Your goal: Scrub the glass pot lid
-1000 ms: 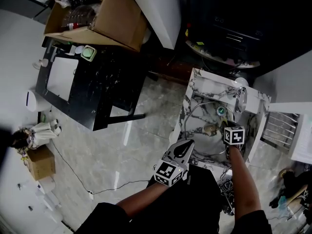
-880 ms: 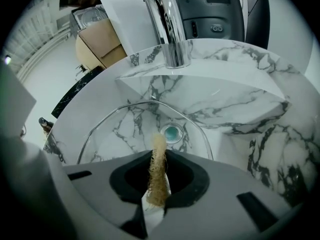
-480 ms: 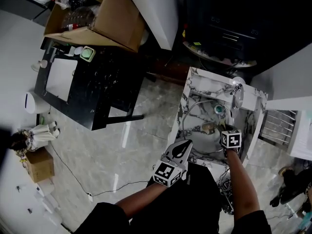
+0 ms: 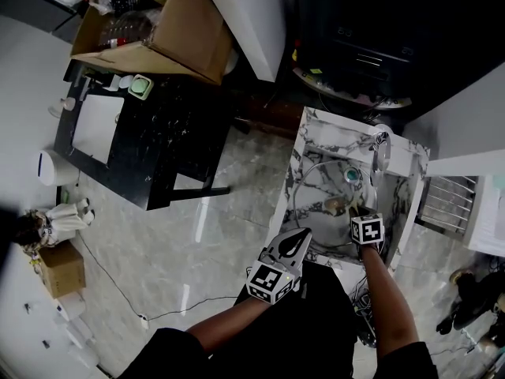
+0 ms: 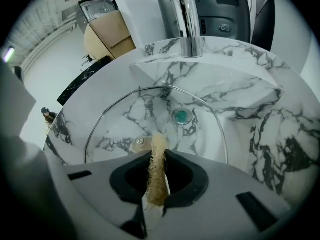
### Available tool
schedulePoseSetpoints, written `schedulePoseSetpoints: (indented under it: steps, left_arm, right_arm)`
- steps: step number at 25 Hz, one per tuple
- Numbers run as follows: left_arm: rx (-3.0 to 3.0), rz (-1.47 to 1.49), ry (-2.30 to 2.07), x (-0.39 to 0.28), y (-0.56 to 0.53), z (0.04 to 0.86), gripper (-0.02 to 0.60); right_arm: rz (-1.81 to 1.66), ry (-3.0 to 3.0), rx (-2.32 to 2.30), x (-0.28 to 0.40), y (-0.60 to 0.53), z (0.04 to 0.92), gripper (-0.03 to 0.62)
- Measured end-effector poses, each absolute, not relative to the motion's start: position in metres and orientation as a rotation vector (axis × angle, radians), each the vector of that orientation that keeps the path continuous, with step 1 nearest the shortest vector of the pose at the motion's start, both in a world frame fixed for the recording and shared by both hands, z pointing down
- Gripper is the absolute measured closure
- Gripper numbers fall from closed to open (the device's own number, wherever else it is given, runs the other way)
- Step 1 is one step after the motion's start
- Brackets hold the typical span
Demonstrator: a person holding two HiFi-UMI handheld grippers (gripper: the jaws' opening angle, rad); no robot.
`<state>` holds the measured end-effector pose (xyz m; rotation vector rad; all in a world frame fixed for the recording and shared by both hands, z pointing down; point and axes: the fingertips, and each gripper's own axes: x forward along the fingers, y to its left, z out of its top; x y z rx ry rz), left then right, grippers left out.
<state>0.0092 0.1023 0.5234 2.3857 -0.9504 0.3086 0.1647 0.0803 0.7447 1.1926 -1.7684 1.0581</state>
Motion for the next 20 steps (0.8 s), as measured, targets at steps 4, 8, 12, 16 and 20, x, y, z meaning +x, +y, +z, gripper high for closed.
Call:
schedulePoseSetpoints:
  steps: [4, 8, 12, 16, 20]
  left_arm:
    - [2.387, 0.305, -0.949, 0.007, 0.103, 0.521, 0.566]
    - [2.387, 0.301, -0.954, 0.001, 0.101, 0.52, 0.565]
    - [2.383, 0.296, -0.96, -0.006, 0.1, 0.519, 0.566]
    - [2.376, 0.289, -0.958, -0.014, 0.099, 0.519, 0.565]
    - [2.372, 0.286, -0.96, -0.022, 0.096, 0.522, 0.565]
  right_arm:
    - [1.058, -1.771, 1.168, 0.156, 0.087, 0.745, 0.539]
    - [1.049, -1.771, 1.138, 0.145, 0.091, 0.745, 0.539]
    - [1.046, -1.775, 1.104, 0.133, 0.097, 0.747, 0.539]
    - [1.027, -1.776, 1.07, 0.122, 0.098, 0.745, 0.539]
    - [1.045, -1.786, 1.054, 0.111, 0.097, 0.748, 0.539]
